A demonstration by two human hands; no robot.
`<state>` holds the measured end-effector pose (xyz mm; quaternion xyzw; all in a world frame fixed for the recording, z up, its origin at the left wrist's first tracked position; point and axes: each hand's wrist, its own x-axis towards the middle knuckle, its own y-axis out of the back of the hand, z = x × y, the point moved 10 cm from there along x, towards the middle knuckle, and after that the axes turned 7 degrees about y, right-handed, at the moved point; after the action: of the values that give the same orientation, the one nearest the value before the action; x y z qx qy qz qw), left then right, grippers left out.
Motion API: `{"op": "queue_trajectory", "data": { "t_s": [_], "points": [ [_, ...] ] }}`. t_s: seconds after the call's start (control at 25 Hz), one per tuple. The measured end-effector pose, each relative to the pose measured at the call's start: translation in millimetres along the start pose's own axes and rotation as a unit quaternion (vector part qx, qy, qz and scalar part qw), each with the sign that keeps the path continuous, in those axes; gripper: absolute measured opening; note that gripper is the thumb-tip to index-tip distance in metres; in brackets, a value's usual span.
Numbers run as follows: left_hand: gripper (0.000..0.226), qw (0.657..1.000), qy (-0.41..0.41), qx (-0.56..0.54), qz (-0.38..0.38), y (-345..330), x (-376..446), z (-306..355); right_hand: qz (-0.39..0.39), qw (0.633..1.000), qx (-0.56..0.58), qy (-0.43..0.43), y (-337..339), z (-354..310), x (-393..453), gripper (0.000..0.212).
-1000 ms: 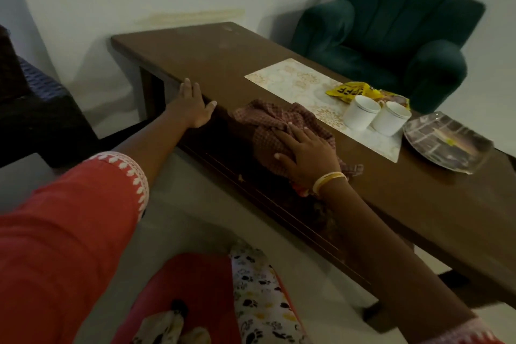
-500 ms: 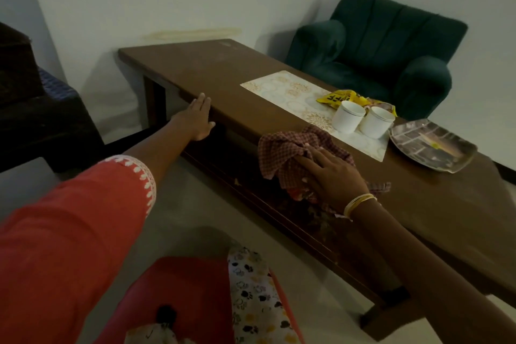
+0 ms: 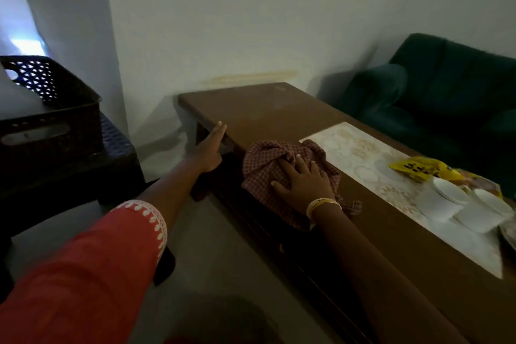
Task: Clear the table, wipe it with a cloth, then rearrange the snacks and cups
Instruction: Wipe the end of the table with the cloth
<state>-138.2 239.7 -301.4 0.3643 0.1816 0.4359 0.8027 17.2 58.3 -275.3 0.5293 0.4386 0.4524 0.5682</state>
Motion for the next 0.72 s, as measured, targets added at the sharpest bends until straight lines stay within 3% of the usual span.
{"op": "queue_trajectory", "data": {
  "t_s": [0.12, 0.24, 0.28, 0.4, 0.48, 0.56, 0.64, 0.72],
  "points": [
    [0.059, 0.984, 0.099, -0.113, 0.095, 40.6, 48.0, -50.5, 0.000, 0.999, 0.031, -0.025, 3.9, -28.6, 63.2, 0.076],
    [0.042, 0.912, 0.184, -0.331, 0.159, 69.5, 92.3, -105.1, -0.005, 0.999, 0.033, -0.001, 8.6, -72.1, 136.3, 0.079],
    [0.041, 0.857, 0.195, -0.449, 0.161, 70.5, 107.4, -114.7, -0.011, 0.999, 0.033, 0.019, 9.0, -87.0, 164.2, 0.079],
    [0.052, 0.609, 0.194, -0.751, 0.165, 68.3, 144.9, -133.6, -0.039, 0.996, 0.036, 0.067, 8.0, -137.6, 251.1, 0.079],
    [0.071, 0.511, 0.142, -0.830, 0.171, 70.6, 163.7, -137.6, -0.048, 0.994, 0.040, 0.090, 11.0, -165.6, 298.9, 0.079],
    [0.076, 0.463, 0.112, -0.858, 0.192, 69.8, 170.6, -147.6, -0.031, 0.989, 0.042, 0.137, 21.7, -192.7, 347.0, 0.080],
    [0.072, 0.432, 0.122, -0.868, 0.213, 59.1, 166.2, -158.1, -0.013, 0.975, 0.043, 0.217, 34.0, -215.4, 382.8, 0.074],
    [0.064, 0.392, 0.165, -0.873, 0.239, 45.1, 158.4, -163.2, -0.032, 0.968, 0.058, 0.243, 36.5, -218.9, 410.9, 0.062]
  ]
}}
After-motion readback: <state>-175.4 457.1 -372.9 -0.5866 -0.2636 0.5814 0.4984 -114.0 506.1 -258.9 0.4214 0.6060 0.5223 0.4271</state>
